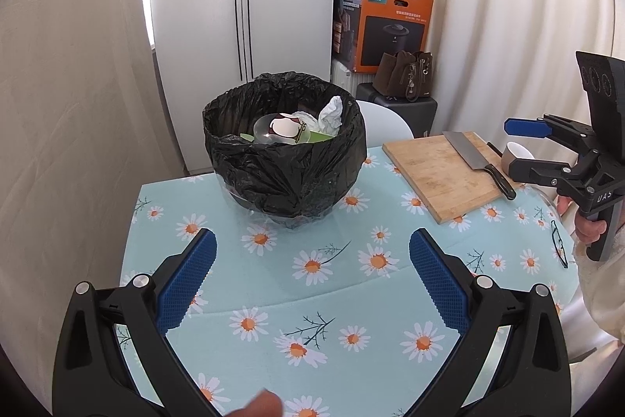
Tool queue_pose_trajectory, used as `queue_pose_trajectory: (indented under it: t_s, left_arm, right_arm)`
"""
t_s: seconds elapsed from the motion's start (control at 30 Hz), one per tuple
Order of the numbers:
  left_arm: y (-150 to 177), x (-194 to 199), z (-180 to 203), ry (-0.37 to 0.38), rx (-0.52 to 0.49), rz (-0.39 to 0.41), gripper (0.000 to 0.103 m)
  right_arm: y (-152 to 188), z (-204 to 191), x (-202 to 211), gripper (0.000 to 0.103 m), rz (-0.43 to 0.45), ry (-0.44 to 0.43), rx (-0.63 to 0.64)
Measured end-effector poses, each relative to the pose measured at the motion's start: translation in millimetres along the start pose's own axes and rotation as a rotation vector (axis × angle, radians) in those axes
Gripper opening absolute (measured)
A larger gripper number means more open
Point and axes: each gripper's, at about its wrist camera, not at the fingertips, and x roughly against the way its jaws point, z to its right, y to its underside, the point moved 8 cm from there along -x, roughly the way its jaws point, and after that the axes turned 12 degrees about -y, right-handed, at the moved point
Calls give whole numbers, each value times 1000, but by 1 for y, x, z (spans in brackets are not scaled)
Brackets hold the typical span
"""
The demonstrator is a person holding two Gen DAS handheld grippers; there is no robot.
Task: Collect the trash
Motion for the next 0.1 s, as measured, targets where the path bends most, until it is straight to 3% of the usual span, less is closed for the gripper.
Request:
queue_pose_trajectory:
  t_s: [0.1]
  left_arm:
    - [2, -2, -1, -5, 1, -7, 97]
  right_arm:
    - [3, 2, -2, 93, -6, 2, -6]
